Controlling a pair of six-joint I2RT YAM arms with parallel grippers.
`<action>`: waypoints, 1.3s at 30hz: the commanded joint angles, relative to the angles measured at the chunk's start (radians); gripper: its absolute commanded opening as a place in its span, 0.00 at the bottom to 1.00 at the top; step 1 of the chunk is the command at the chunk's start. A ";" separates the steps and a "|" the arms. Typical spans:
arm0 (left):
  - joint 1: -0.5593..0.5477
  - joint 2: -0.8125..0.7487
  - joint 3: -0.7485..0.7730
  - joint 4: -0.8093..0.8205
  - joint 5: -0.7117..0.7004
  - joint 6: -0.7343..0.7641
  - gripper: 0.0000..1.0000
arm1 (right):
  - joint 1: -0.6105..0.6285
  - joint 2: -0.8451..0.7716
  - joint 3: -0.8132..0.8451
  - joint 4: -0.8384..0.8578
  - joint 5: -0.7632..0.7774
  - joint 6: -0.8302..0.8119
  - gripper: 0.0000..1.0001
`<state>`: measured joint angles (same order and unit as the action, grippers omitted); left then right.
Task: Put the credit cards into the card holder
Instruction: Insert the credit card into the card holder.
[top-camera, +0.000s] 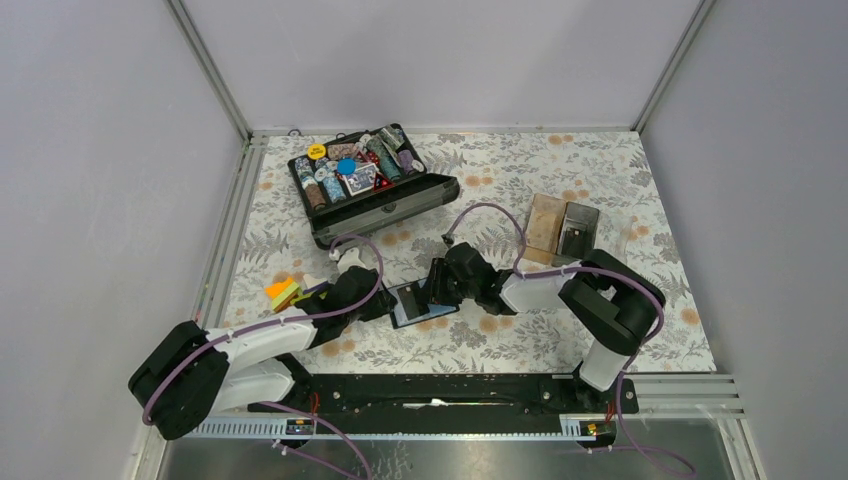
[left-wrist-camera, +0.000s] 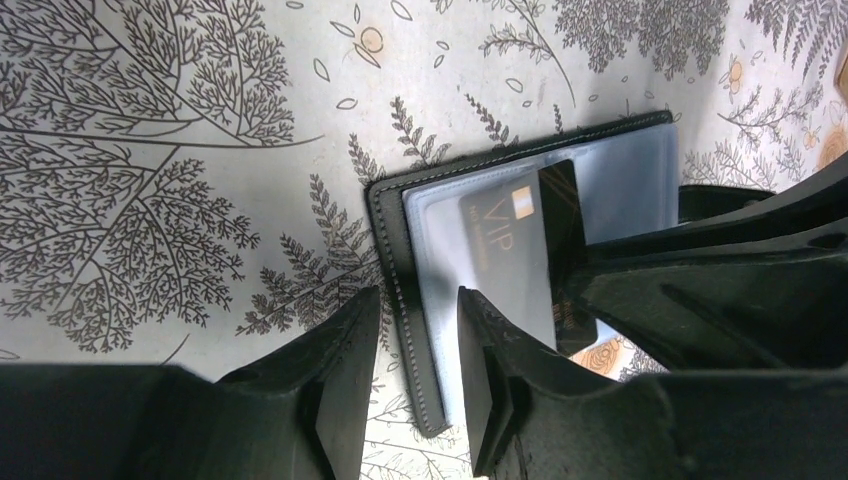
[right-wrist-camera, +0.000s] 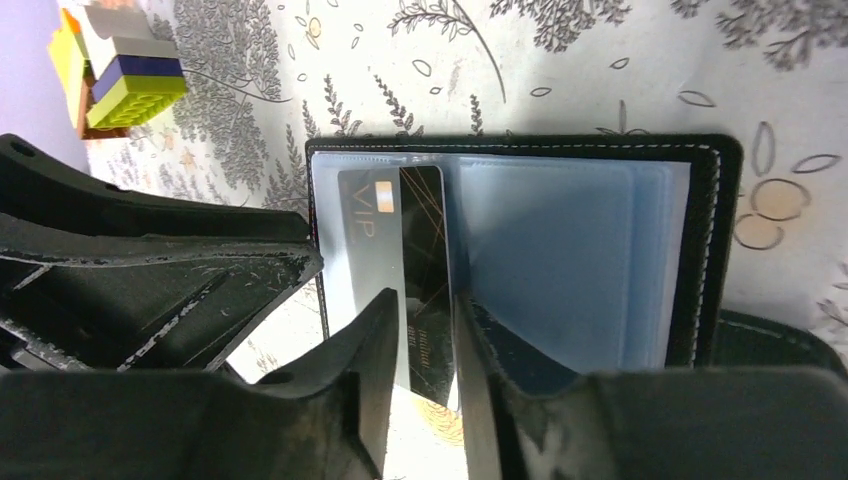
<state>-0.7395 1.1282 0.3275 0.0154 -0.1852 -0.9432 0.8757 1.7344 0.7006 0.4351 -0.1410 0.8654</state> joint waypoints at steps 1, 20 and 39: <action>-0.010 -0.014 -0.011 -0.124 0.007 0.003 0.38 | 0.011 -0.059 0.041 -0.177 0.102 -0.104 0.38; -0.061 0.021 -0.012 -0.020 0.058 -0.065 0.39 | 0.051 -0.089 0.072 -0.284 0.118 -0.215 0.53; -0.095 0.102 -0.009 0.057 0.072 -0.085 0.33 | 0.107 -0.022 0.114 -0.152 -0.001 -0.142 0.49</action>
<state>-0.8192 1.1957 0.3298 0.1070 -0.1394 -1.0222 0.9531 1.6829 0.7853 0.2142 -0.0540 0.6960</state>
